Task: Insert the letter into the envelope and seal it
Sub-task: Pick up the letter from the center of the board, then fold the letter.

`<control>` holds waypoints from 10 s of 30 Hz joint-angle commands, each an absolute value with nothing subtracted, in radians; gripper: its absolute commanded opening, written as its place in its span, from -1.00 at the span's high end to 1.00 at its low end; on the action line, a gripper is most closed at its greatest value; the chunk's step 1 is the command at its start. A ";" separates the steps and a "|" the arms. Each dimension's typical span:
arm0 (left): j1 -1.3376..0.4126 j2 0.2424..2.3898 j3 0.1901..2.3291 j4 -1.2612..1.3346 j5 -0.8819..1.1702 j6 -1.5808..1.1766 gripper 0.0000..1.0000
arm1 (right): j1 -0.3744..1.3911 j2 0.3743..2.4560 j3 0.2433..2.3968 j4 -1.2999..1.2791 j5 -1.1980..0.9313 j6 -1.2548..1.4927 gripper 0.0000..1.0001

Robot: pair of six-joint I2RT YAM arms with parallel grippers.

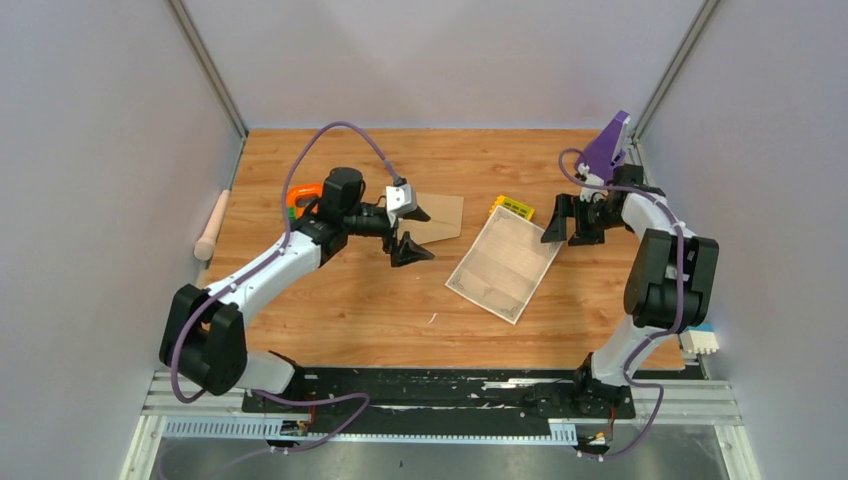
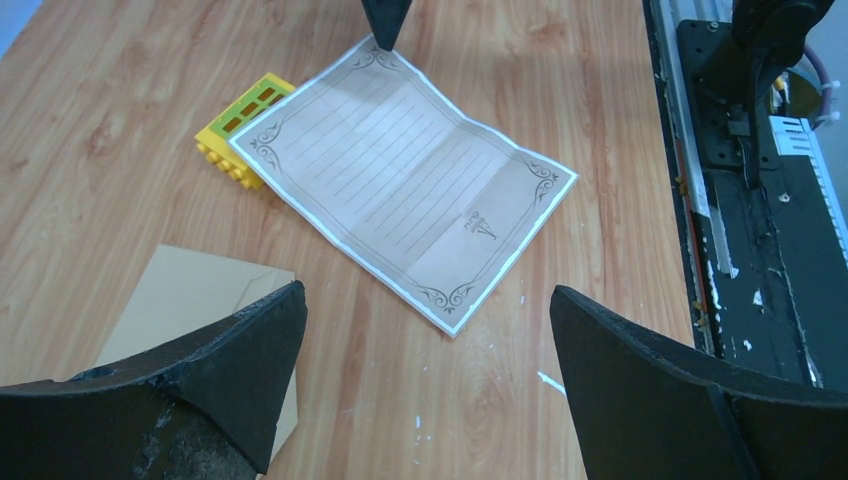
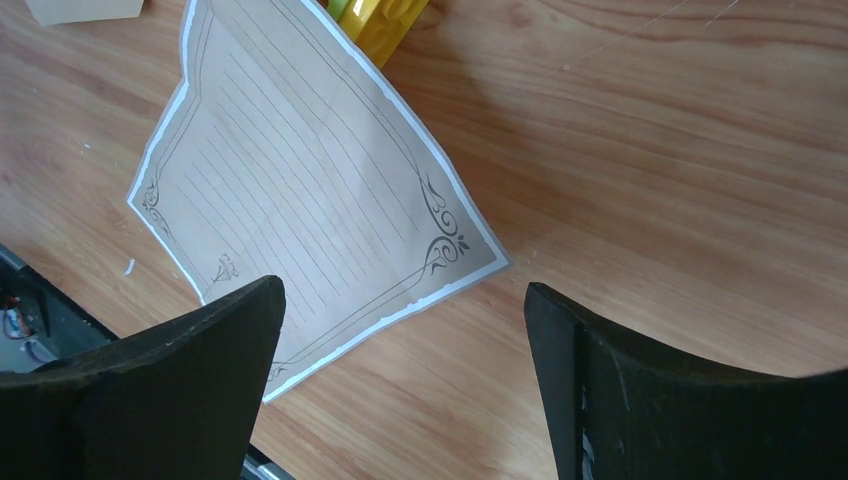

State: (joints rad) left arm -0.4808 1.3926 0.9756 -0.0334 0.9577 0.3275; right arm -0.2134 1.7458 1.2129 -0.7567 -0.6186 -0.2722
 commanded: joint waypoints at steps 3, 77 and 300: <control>-0.481 1.338 0.955 0.035 0.968 0.309 -1.00 | -0.229 1.832 1.255 -0.735 -0.694 -0.203 -0.80; -0.482 1.699 1.243 0.213 1.208 -0.052 -0.90 | -0.127 1.224 1.499 -1.263 -1.424 -0.607 1.00; -0.584 1.489 1.416 -0.395 1.074 0.252 1.00 | 0.082 1.237 1.029 -0.633 -1.070 -0.462 -0.82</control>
State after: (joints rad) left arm -0.5953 1.5505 1.4544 -0.5453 0.9619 0.3679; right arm 0.0872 1.2518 1.0576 -0.7753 -1.0367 -0.5468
